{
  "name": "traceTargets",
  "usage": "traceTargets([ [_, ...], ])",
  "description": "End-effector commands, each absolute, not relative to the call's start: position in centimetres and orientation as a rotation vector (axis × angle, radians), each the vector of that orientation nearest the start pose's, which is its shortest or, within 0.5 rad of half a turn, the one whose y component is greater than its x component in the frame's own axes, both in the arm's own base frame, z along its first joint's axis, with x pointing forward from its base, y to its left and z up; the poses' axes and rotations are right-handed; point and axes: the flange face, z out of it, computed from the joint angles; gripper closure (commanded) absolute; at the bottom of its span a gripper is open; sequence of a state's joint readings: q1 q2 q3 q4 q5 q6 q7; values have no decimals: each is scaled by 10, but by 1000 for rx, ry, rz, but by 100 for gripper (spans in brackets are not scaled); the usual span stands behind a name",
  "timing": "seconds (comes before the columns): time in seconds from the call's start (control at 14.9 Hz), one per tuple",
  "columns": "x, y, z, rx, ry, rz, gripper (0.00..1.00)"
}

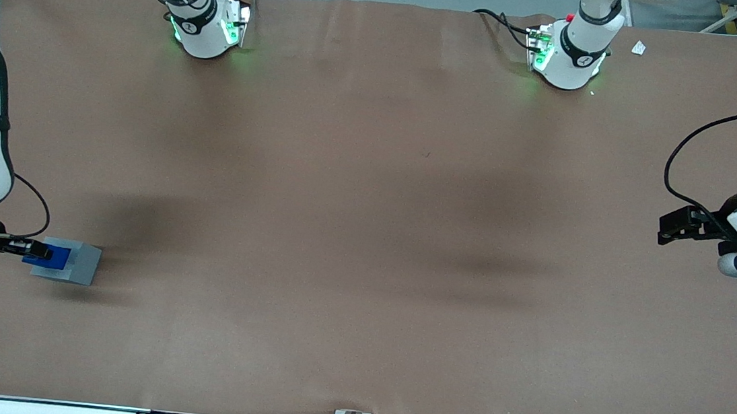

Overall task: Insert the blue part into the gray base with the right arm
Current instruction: 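Lower the blue block into the gray base's square hole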

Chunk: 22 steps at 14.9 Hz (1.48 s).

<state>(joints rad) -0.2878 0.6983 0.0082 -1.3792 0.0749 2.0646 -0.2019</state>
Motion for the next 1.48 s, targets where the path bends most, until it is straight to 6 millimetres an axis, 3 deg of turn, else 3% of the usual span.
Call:
traceTargets([
  [0.0, 701, -204, 300, -3038, 302, -29, 99],
  [0.67, 703, -201, 295, -3067, 289, -48, 99],
  [1.21, 701, -193, 289, -3123, -3, -11, 100],
  [1.41, 702, -193, 289, -3124, -15, -15, 100],
])
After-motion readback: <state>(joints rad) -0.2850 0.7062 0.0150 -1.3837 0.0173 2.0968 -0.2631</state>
